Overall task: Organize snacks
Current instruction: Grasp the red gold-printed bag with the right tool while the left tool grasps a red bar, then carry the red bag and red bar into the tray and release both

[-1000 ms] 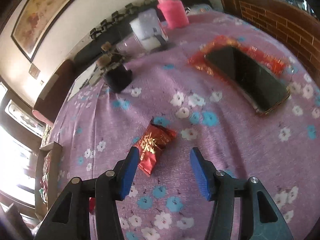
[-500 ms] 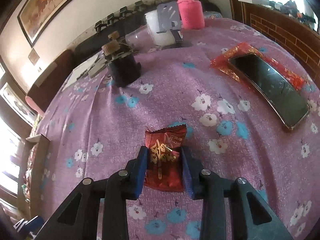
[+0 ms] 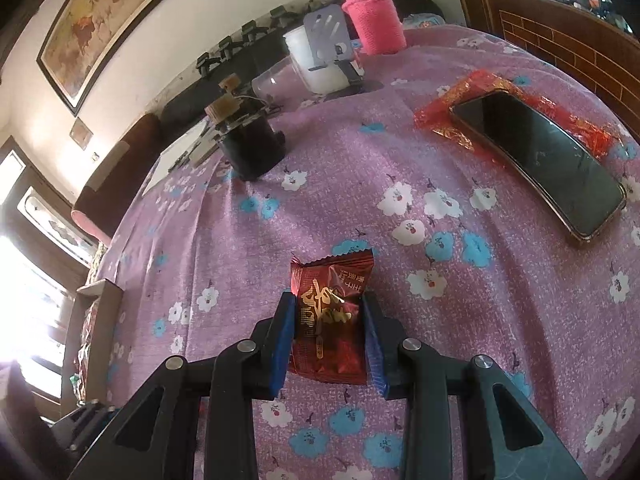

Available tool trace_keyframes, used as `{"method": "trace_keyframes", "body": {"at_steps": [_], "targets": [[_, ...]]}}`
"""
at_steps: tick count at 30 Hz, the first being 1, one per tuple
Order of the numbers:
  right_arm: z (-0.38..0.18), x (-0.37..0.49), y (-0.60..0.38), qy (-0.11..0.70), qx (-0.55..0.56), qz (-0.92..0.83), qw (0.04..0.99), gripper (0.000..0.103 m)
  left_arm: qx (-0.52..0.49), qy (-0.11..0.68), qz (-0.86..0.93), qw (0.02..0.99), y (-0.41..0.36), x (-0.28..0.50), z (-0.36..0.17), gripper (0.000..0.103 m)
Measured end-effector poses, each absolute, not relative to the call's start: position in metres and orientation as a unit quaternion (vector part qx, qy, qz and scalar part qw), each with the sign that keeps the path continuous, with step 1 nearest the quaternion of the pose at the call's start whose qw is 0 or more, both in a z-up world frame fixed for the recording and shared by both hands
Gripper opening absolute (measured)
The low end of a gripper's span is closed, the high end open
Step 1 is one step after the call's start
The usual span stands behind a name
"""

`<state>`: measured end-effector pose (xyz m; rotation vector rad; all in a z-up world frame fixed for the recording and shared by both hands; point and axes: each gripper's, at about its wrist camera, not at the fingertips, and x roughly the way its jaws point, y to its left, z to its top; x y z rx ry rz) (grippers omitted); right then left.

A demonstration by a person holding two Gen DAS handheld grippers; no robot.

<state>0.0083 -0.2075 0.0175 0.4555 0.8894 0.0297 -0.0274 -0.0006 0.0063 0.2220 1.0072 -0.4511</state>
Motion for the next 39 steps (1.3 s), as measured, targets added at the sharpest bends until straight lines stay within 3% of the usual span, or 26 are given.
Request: {"method": "trace_keyframes", "body": {"at_steps": [2, 5, 23, 39], "targets": [[0.02, 0.006, -0.206, 0.422, 0.216, 0.016, 0.881, 0.034, 0.108, 0.471, -0.212, 0.849, -0.004, -0.027, 0.006, 0.053], [0.023, 0.005, -0.204, 0.416, 0.211, 0.019, 0.884, 0.034, 0.108, 0.465, -0.203, 0.855, -0.004, -0.027, 0.008, 0.017], [0.025, 0.001, -0.188, 0.402, 0.188, 0.037, 0.896, 0.034, -0.062, 0.428, -0.191, 0.881, 0.082, -0.07, 0.058, 0.017], [0.058, -0.03, -0.104, 0.384, 0.125, 0.113, 0.908, 0.034, -0.152, 0.378, -0.051, 0.912, 0.238, -0.109, 0.072, 0.017]]}}
